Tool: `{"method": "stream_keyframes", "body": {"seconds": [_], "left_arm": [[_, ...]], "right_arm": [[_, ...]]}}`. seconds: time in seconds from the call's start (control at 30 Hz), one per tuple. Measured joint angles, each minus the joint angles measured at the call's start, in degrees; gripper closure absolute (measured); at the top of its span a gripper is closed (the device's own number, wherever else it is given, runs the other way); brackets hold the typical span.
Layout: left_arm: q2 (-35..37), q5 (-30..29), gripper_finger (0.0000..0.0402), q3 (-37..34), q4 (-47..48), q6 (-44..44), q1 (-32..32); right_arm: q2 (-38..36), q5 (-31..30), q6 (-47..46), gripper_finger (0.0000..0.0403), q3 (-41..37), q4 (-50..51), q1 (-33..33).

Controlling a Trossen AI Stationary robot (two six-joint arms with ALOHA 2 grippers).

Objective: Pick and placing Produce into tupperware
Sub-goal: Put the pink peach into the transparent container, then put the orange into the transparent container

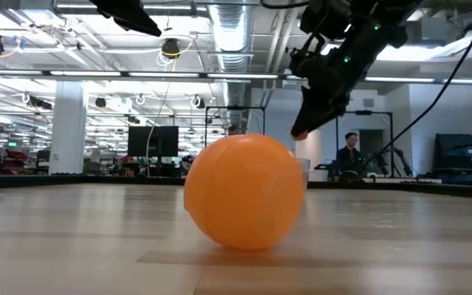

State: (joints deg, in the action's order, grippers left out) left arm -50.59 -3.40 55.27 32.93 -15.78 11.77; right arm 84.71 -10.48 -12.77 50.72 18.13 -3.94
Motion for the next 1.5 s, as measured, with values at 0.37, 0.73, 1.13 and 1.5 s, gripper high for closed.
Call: {"method": "stream_keyframes", "body": {"seconds": [0.37, 0.73, 1.13, 1.5], "left_arm": [[0.0, 0.0, 0.0207, 0.0, 0.0, 1.4, 0.0], [0.0, 0.0, 0.0207, 0.0, -0.3, 1.6, 0.0], [0.0, 0.0, 0.0207, 0.0, -0.3, 1.6, 0.0], [0.0, -0.5, 0.0207, 0.0, -0.3, 1.5, 0.0]], "right_arm": [[0.9, 1.7, 2.2, 0.028, 0.0, -2.6, -4.5], [5.6, 3.4, 0.9, 0.028, 0.0, -4.7, -4.4], [6.4, 4.2, 0.9, 0.0276, 0.0, -5.7, -4.3], [6.4, 4.8, 0.4, 0.0173, 0.0, -5.1, -4.4]]}}
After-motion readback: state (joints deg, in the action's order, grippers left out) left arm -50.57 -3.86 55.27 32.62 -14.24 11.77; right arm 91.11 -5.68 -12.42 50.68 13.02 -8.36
